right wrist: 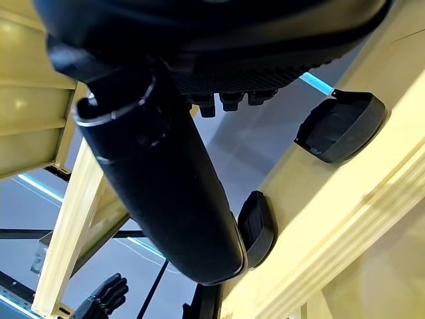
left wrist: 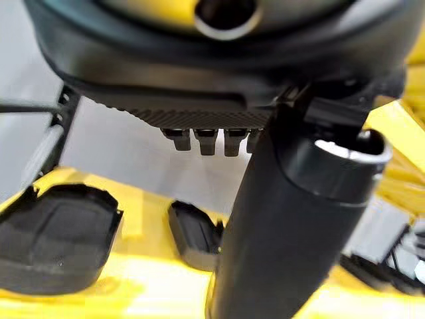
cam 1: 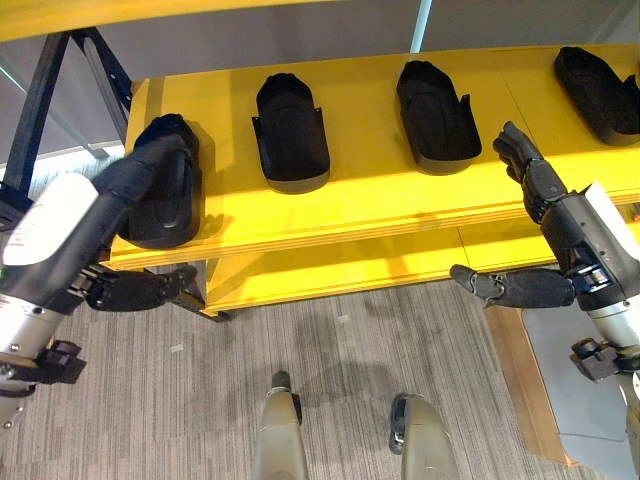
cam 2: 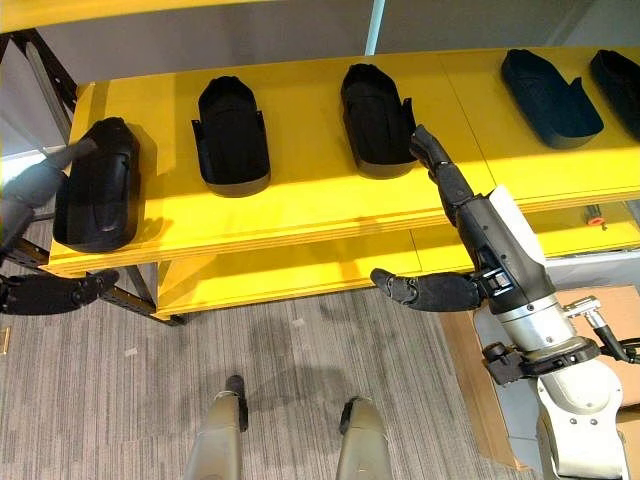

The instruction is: Move parts from the plastic box to the shelf.

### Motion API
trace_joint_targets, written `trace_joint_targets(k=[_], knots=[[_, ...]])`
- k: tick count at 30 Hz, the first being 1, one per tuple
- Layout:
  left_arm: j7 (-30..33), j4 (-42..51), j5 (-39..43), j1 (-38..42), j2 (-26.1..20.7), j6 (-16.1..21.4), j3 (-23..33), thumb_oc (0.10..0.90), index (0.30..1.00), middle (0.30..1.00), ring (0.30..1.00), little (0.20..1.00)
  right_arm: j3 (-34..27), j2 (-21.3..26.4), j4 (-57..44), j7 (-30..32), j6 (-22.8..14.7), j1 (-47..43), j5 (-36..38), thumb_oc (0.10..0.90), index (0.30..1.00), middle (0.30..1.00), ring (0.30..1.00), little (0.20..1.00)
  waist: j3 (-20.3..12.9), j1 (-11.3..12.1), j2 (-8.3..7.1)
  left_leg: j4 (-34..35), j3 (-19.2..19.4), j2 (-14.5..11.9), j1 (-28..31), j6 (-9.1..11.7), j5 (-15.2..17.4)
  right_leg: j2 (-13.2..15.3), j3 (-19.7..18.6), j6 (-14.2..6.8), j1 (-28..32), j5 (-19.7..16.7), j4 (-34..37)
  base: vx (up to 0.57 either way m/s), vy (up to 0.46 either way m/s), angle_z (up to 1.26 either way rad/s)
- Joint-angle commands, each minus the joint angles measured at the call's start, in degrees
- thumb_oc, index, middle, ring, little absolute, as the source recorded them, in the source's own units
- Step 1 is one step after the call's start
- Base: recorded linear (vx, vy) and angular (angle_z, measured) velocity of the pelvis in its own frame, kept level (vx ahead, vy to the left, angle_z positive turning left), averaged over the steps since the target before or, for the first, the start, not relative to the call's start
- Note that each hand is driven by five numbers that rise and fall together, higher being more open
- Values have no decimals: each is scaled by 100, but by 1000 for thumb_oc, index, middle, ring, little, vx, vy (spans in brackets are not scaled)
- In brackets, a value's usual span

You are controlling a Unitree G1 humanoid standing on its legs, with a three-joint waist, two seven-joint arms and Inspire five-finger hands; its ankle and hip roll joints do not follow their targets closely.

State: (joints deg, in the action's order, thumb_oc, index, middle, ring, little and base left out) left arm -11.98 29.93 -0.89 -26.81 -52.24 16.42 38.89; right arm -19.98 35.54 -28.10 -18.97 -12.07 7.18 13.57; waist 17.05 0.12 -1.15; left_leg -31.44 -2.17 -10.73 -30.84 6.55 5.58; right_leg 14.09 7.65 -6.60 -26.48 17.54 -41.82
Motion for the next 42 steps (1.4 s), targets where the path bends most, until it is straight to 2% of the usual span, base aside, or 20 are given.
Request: trace_joint_targets(k=[1, 6, 10, 13, 14, 15, 16, 18, 19, 21, 22, 24, 26, 42], knots=[[178, 478, -137, -203, -99, 368, 857, 900, 1000, 1000, 1000, 1000, -257, -141, -618, 97, -484, -294, 216, 900, 1000, 1000, 1000, 1000, -493, -158, -33, 4, 154, 243, 158, -550, 306, -234, 141, 285, 442, -145, 541, 2, -2, 3], [99, 668, -291, -415, -33, 348, 910, 900, 1000, 1000, 1000, 1000, -254, -146, -628, 60, -452, -259, 228, 900, 1000, 1000, 1000, 1000, -478, -137, -42, -10, 97, 278, 192, -537, 419, -238, 91, 255, 481, -48, 517, 50, -16, 9], [27, 689, -409, -490, -52, 322, 784, 900, 1000, 1000, 1000, 1000, -231, -108, -629, 72, -446, -288, 246, 900, 1000, 1000, 1000, 1000, -394, -112, -35, -38, 131, 286, 107, -573, 322, -205, 158, 288, 418, -112, 483, -26, 1, 7], [-42, 643, -550, -583, 36, 288, 615, 900, 1000, 1000, 1000, 1000, -251, -86, -619, 88, -424, -299, 243, 900, 1000, 1000, 1000, 1000, -384, -117, -60, -84, 83, 298, 99, -557, 435, -219, 107, 265, 434, -29, 453, 6, -1, 0], [-53, 606, -536, -578, 83, 278, 542, 900, 1000, 1000, 1000, 1000, -247, -91, -619, 92, -421, -305, 240, 900, 1000, 1000, 1000, 1000, -354, -112, -58, -83, 122, 285, 53, -586, 335, -197, 163, 294, 388, -102, 455, 0, 0, 0], [-53, 598, -538, -564, 85, 280, 531, 900, 1000, 1000, 1000, 1000, -251, -86, -618, 91, -420, -308, 240, 900, 1000, 1000, 1000, 1000, -383, -118, -60, -88, 82, 298, 96, -560, 437, -215, 106, 266, 428, -26, 453, -71, 13, -2], [-116, 502, -632, -598, 124, 211, 446, 900, 1000, 1000, 1000, 1000, -269, -88, -621, 94, -400, -311, 227, 900, 1000, 1000, 1000, 1000, -333, -109, -57, -96, 119, 283, 44, -589, 341, -196, 165, 296, 378, -100, 442, 83, -14, -2], [-131, 423, -690, -632, 222, 190, 368, 900, 1000, 1000, 1000, 1000, -297, -120, -629, 95, -375, -320, 233, 900, 1000, 1000, 1000, 1000, -357, -115, -76, -106, 83, 295, 95, -566, 461, -215, 118, 266, 417, -17, 437, 0, 0, 0], [-149, 403, -751, -669, 254, 177, 356, 900, 1000, 1000, 1000, 1000, -321, -121, -623, 100, -365, -312, 233, 900, 1000, 1000, 1000, 1000, -320, -106, -67, -93, 128, 281, 50, -598, 356, -194, 175, 297, 371, -96, 441, 0, 0, 0], [-161, 340, -851, -690, 319, 163, 305, 900, 1000, 1000, 1000, 1000, -339, -122, -612, 111, -356, -321, 237, 900, 1000, 1000, 1000, 1000, -352, -116, -77, -100, 91, 301, 80, -579, 455, -214, 115, 275, 400, -22, 439, 0, 0, 0], [-163, 327, -933, -710, 334, 151, 300, 900, 1000, 1000, 1000, 1000, -344, -125, -614, 112, -353, -319, 233, 900, 1000, 1000, 1000, 1000, -319, -105, -74, -103, 134, 288, 31, -604, 358, -192, 171, 307, 356, -93, 439, -60, 17, 0], [-201, 283, -1015, -730, 375, 145, 220, 900, 1000, 1000, 1000, 1000, -349, -142, -610, 118, -336, -328, 227, 900, 1000, 1000, 1000, 1000, -316, -110, -83, -109, 133, 293, 16, -605, 361, -189, 163, 312, 344, -92, 437, -38, 8, 0], [-214, 251, -1046, -709, 386, 141, 151, 900, 1000, 1000, 1000, 1000, -337, -139, -606, 118, -329, -340, 219, 900, 1000, 1000, 1000, 1000, -348, -117, -92, -118, 95, 306, 63, -577, 483, -204, 104, 281, 389, -1, 429, 86, -7, 0], [-239, -358, -1791, -527, 340, 83, -343, 900, 1000, 1000, 1000, 1000, -312, -115, -531, 219, -279, -473, 186, 900, 1000, 1000, 1000, 1000, -291, -142, -95, -168, 122, 303, 14, -599, 510, -211, 70, 290, 306, -5, 378, 4, 0, 0]])
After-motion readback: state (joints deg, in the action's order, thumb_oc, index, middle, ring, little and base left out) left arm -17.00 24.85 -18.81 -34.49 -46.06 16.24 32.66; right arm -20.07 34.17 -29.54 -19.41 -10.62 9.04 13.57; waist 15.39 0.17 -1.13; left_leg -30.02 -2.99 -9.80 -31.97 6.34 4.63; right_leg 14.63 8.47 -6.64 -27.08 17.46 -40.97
